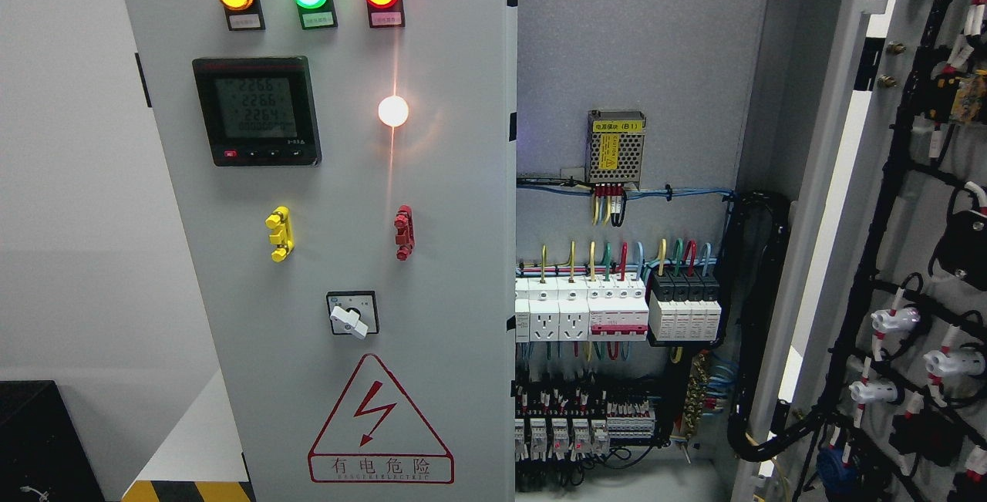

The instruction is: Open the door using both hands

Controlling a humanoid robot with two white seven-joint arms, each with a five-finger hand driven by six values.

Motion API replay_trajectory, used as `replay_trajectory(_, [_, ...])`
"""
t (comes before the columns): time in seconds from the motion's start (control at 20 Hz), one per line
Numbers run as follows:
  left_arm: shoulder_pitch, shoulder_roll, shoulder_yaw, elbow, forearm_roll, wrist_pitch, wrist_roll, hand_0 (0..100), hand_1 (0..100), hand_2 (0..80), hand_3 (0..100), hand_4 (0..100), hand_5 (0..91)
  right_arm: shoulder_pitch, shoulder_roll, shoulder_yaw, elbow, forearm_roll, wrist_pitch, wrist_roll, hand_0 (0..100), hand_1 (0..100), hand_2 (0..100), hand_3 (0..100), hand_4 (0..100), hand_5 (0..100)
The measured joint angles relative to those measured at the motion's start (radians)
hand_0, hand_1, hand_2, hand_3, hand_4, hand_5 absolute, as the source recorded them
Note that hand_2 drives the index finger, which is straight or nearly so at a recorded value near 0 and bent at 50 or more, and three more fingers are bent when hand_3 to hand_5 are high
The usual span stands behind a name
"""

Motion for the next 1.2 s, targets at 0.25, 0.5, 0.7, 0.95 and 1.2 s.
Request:
replay_trajectory(0.25, [-0.024, -0.023, 0.071, 0.087, -0.037, 0.002, 0.0, 0, 0, 0.0, 0, 0, 0.0, 0.0, 0.0, 0.0, 0.0, 0.0, 0.0, 0.0, 19, 0, 0, 0, 0, 0])
replay_trajectory(0.5, [-0.039, -0.039, 0.129, 0.145, -0.05, 0.005, 0.013, 0, 0, 0.0, 0, 0, 0.0, 0.0, 0.0, 0.0, 0.0, 0.0, 0.0, 0.0, 19, 0, 0, 0, 0, 0])
replay_trajectory(0.7, [-0.046, -0.056, 0.167, 0.176, -0.057, 0.006, 0.031, 0, 0, 0.0, 0, 0, 0.0, 0.0, 0.0, 0.0, 0.0, 0.0, 0.0, 0.0, 19, 0, 0, 0, 0, 0])
replay_trajectory(0.95, [-0.05, -0.073, 0.197, 0.201, -0.06, 0.01, 0.061, 0, 0, 0.0, 0, 0, 0.0, 0.004, 0.0, 0.0, 0.0, 0.0, 0.0, 0.0, 19, 0, 0, 0, 0, 0])
replay_trajectory(1.2, [-0.053, -0.085, 0.214, 0.214, -0.059, -0.003, 0.07, 0, 0, 0.0, 0, 0, 0.0, 0.035, -0.004, 0.0, -0.047, 0.0, -0.018, 0.0, 19, 0, 0, 0, 0, 0])
